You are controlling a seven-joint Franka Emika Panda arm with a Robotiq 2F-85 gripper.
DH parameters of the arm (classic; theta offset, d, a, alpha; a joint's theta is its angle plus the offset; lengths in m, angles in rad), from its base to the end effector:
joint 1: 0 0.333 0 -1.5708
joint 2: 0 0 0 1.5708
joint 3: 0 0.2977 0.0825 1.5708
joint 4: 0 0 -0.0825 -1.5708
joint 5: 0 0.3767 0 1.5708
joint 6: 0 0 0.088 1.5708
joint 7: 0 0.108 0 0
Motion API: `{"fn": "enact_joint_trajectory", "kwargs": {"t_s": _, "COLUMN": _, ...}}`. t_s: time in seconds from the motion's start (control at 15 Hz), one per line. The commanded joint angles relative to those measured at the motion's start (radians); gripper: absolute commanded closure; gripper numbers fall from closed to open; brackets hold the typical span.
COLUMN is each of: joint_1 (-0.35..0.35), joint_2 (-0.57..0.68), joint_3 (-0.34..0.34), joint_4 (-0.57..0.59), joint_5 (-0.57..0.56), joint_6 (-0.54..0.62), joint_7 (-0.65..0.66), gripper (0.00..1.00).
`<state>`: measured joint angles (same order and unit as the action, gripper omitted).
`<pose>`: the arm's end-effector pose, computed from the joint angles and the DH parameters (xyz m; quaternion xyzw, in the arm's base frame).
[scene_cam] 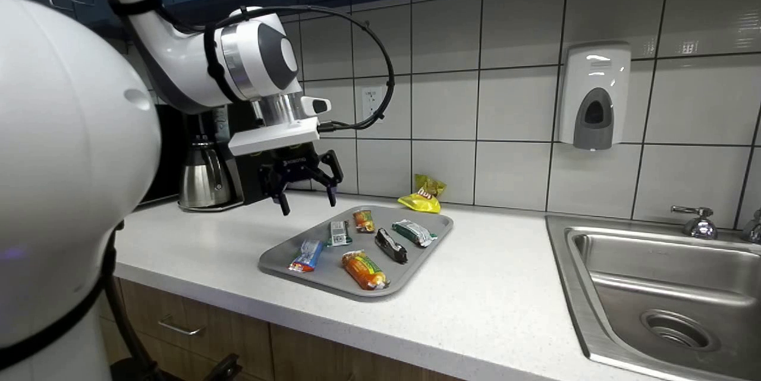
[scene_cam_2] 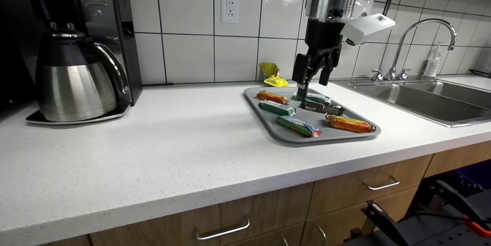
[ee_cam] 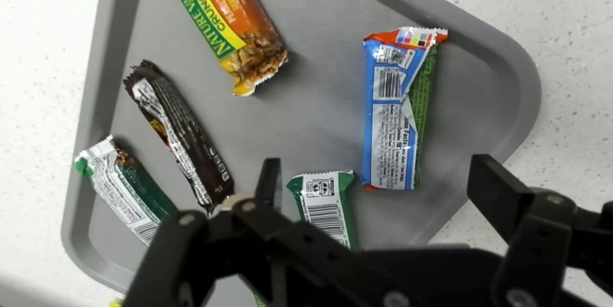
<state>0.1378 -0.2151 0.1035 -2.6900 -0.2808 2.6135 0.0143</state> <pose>0.4031 0.1036 0.3005 0.9676 0.2264 0.0775 0.0804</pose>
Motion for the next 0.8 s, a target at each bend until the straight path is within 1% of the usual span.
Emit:
{"fn": "enact_joint_trajectory", "kwargs": {"t_s": 0.0, "joint_1": -0.033, "joint_2": -0.121, "joint_3": 0.004, "joint_4": -0.088, "joint_5": 0.001, "joint_6": -0.028, "joint_7": -0.005, "gripper": 0.00}}
{"fn": "enact_joint_trajectory", "kwargs": {"t_s": 0.27, "joint_1": -0.047, "joint_2": -0.186, "joint_3": -0.020, "joint_4": -0.143, "joint_5": 0.021, "joint_6": -0.031, "joint_7": -0.035, "gripper": 0.00}}
{"fn": "enact_joint_trajectory", "kwargs": {"t_s": 0.33, "joint_1": -0.047, "joint_2": -0.153, "joint_3": -0.023, "joint_4": -0.089, "joint_5": 0.028, "joint_6": -0.057, "joint_7": -0.042, "gripper": 0.00}}
{"fn": "enact_joint_trajectory", "kwargs": {"t_s": 0.4, "joint_1": -0.046, "joint_2": -0.117, "joint_3": -0.007, "joint_4": -0.094, "joint_5": 0.019, "joint_6": -0.014, "joint_7": -0.015, "gripper": 0.00}}
{"fn": "enact_joint_trajectory", "kwargs": {"t_s": 0.73, "joint_1": -0.047, "joint_2": -0.112, "joint_3": -0.007, "joint_4": -0.092, "joint_5": 0.019, "joint_6": -0.015, "joint_7": -0.015, "gripper": 0.00}}
